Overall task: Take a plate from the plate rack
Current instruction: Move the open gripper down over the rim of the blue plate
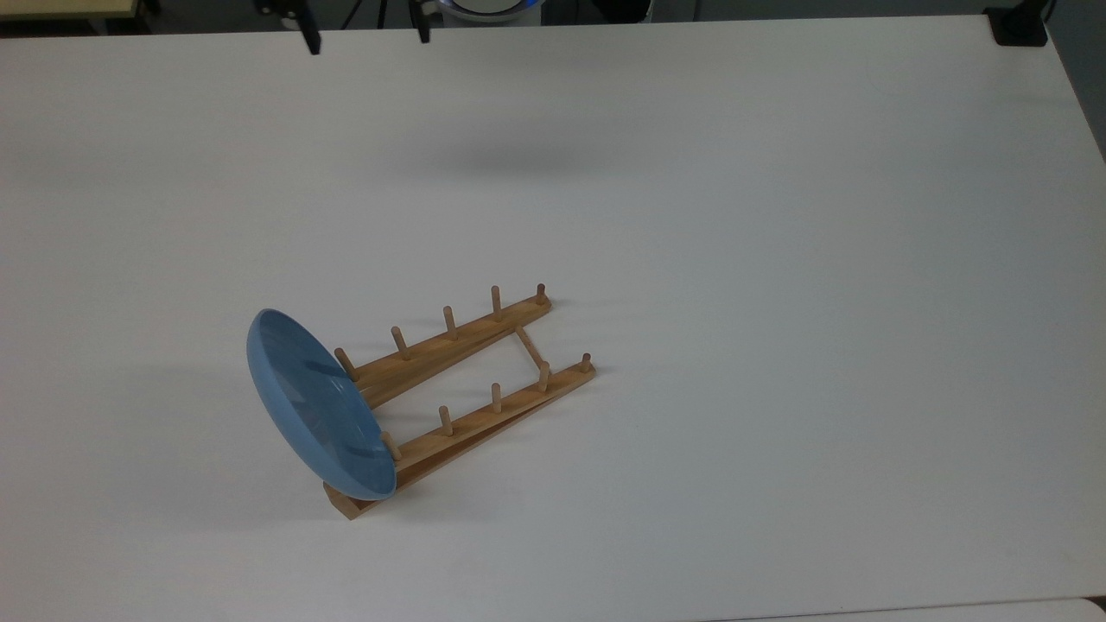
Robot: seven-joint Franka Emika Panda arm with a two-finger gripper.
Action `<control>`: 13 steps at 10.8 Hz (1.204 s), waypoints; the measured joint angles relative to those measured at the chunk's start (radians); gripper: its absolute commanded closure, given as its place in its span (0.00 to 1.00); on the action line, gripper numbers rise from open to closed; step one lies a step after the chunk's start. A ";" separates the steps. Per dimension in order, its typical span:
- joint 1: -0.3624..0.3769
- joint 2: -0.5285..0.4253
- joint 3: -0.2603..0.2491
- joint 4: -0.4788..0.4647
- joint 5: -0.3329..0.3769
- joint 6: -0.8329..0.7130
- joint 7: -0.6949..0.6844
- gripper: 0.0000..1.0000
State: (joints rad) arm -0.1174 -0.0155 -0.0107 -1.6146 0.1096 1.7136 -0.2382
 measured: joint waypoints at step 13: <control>-0.069 0.242 -0.003 -0.014 0.000 0.735 -0.029 0.00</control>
State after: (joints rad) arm -0.1868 0.2266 -0.0140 -1.6285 0.1100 2.4481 -0.2672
